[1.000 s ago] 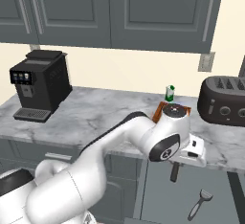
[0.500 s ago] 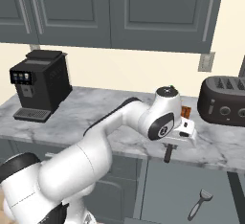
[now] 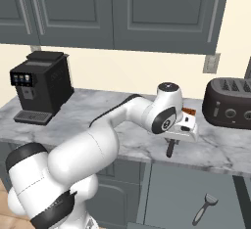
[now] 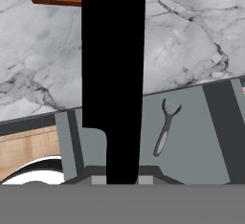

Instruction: Open the drawer on the right and place the cutting tools on the cutting board.

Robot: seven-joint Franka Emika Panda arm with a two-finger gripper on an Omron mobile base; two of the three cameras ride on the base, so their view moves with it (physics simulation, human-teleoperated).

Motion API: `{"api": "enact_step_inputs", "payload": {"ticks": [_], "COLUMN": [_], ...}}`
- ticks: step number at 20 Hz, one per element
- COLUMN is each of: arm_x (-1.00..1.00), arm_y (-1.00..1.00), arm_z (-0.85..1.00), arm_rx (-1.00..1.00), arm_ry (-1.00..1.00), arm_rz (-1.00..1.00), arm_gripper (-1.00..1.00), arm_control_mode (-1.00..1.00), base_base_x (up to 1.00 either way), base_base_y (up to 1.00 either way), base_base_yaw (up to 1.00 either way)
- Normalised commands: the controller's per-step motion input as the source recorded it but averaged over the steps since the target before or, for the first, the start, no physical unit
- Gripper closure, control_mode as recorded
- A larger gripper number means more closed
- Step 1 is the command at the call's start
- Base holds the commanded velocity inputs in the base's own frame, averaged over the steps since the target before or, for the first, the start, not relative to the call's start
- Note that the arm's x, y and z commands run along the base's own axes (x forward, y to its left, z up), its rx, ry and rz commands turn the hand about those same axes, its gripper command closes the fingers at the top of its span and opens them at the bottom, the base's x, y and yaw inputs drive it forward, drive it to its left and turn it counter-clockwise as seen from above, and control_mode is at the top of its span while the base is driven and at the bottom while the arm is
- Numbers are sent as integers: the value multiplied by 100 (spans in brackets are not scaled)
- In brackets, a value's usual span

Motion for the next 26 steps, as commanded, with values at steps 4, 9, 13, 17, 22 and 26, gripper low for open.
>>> {"api": "enact_step_inputs", "payload": {"ticks": [4, 9, 13, 17, 22, 26], "arm_x": [33, 34, 28, 21, 20, 14], "arm_y": [2, 4, 3, 1, 0, 0], "arm_z": [0, 0, 0, 0, 0, 0], "arm_rx": [0, 0, 0, 0, 0, 0], "arm_ry": [1, 6, 9, 8, 9, 8], "arm_rz": [0, 0, 0, 0, 0, 0], "arm_gripper": [100, 100, 100, 100, 100, 100], "arm_control_mode": [-100, -100, -100, -100, -100, -100], "base_base_x": [0, 0, 0, 0, 0, 0], "base_base_y": [0, 0, 0, 0, 0, 0], "base_base_yaw": [0, 0, 0, 0, 0, 0]}}
